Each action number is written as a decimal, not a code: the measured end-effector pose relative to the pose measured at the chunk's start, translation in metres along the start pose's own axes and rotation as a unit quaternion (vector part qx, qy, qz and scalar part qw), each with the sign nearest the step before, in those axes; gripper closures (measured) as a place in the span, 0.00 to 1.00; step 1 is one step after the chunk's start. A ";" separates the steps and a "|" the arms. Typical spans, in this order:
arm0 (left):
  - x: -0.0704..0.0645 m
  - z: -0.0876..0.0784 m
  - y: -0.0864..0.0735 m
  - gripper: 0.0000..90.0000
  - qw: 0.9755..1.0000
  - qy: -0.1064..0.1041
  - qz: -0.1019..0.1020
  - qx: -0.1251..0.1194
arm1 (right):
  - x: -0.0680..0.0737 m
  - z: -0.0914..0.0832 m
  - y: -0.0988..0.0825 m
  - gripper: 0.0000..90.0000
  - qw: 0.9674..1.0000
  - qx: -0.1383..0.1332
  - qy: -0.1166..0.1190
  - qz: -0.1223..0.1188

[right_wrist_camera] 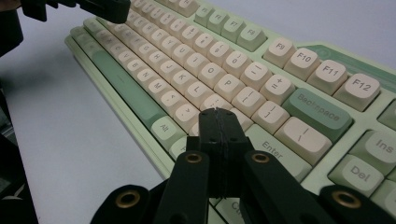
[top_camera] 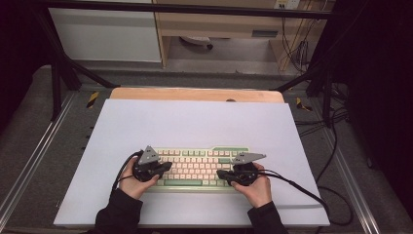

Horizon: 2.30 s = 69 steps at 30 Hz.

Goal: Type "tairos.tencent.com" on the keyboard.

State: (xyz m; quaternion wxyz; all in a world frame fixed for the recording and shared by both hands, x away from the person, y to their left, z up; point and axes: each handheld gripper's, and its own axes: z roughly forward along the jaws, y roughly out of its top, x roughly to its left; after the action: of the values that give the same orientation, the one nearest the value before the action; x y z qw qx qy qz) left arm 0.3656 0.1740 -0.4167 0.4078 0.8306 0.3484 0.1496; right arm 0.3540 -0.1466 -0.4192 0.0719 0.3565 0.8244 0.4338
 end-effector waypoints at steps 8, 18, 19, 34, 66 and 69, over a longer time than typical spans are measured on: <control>-0.005 0.017 0.010 1.00 1.000 -0.003 0.001 0.002 | 0.000 0.001 -0.001 1.00 1.000 0.004 0.001 0.000; -0.008 0.029 0.011 1.00 1.000 0.000 0.002 0.009 | 0.000 0.000 -0.001 1.00 1.000 0.002 0.001 -0.001; -0.008 0.030 0.011 1.00 1.000 0.000 0.002 0.009 | 0.000 0.000 -0.001 1.00 1.000 0.001 0.001 0.000; -0.008 0.033 0.007 1.00 1.000 -0.003 0.005 0.008 | 0.000 0.001 -0.002 1.00 1.000 0.003 0.001 0.002; -0.005 -0.013 -0.009 1.00 1.000 -0.004 0.012 -0.013 | 0.001 0.001 0.000 1.00 1.000 0.001 0.000 0.006; -0.001 -0.017 -0.014 1.00 1.000 0.000 0.007 -0.014 | 0.003 0.003 0.001 1.00 1.000 0.004 0.003 0.005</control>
State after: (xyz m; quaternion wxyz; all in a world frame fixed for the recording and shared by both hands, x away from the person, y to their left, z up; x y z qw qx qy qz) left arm 0.3492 0.1893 -0.4169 0.4183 0.8272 0.3408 0.1570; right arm 0.3541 -0.1424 -0.4195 0.0662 0.3594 0.8248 0.4315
